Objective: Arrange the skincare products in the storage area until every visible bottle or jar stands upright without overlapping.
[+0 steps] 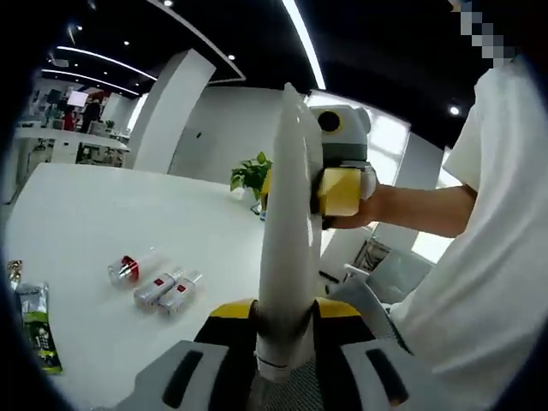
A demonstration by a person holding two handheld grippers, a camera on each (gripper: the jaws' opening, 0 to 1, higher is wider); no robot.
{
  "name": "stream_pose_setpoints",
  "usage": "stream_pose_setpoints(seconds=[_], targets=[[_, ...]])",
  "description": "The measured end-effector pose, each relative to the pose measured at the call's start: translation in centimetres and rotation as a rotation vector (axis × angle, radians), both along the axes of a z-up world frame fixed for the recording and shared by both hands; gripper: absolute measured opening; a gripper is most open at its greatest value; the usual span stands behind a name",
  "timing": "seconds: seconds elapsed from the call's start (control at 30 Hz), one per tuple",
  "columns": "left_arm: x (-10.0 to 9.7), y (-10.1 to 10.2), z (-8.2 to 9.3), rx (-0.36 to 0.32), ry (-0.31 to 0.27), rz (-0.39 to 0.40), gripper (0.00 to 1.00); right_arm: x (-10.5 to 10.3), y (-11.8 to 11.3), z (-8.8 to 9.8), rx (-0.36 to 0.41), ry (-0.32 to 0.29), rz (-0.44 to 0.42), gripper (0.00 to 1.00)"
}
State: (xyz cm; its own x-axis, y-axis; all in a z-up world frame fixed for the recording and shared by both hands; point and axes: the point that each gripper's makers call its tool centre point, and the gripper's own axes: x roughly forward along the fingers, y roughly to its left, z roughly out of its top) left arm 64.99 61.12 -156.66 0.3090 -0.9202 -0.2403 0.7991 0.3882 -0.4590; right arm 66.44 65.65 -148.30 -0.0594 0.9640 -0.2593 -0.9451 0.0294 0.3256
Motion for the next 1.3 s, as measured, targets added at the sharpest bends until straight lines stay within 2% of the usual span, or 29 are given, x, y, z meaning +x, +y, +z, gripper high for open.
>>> stream_pose_setpoints(seconds=[0.1,0.23,0.3,0.33,0.37,0.47,0.6,0.77,0.83,1.0,1.1,1.13,1.2,1.3], targets=[[0.4,0.4,-1.5,0.120,-0.056,0.018,0.30,0.8,-0.5,0.3,0.004,-0.006,-0.022,0.07],[0.7,0.6,-2.4,0.207,-0.104,0.037,0.31,2.0,-1.1,0.8,0.004,-0.022,-0.054,0.07],[0.6,0.8,-3.3,0.268,-0.091,0.036,0.31,2.8,-1.3,0.7,-0.013,-0.043,-0.075,0.08],[0.3,1.2,-4.3,0.316,-0.055,0.030,0.31,3.1,-1.4,0.7,-0.018,-0.049,-0.084,0.08],[0.0,1.3,-4.6,0.337,-0.050,0.017,0.30,3.7,-1.6,0.5,-0.022,-0.051,-0.100,0.08],[0.1,2.0,-5.2,0.398,-0.068,0.017,0.30,5.0,-2.0,0.3,-0.037,-0.058,-0.135,0.08],[0.4,3.3,-5.7,0.476,-0.089,0.045,0.29,6.9,-2.3,0.4,-0.050,-0.105,-0.183,0.08],[0.4,3.8,-6.2,0.486,-0.084,0.078,0.30,8.9,-2.4,0.8,-0.062,-0.157,-0.219,0.08],[1.2,3.8,-5.8,0.483,-0.136,0.115,0.30,9.6,-2.4,0.9,-0.070,-0.170,-0.230,0.08],[2.7,4.6,-6.4,0.510,-0.152,0.198,0.28,11.8,-2.6,1.4,-0.067,-0.175,-0.254,0.08],[2.6,4.5,-6.6,0.540,-0.193,0.197,0.27,13.2,-2.6,1.9,-0.069,-0.198,-0.274,0.08],[2.6,4.5,-6.7,0.567,-0.234,0.182,0.26,13.5,-2.7,1.9,-0.072,-0.204,-0.277,0.08],[2.3,4.2,-7.0,0.593,-0.277,0.152,0.26,14.6,-2.8,2.0,-0.083,-0.214,-0.294,0.08],[2.3,4.2,-7.4,0.605,-0.272,0.150,0.24,16.2,-2.9,2.1,-0.097,-0.226,-0.306,0.08]])
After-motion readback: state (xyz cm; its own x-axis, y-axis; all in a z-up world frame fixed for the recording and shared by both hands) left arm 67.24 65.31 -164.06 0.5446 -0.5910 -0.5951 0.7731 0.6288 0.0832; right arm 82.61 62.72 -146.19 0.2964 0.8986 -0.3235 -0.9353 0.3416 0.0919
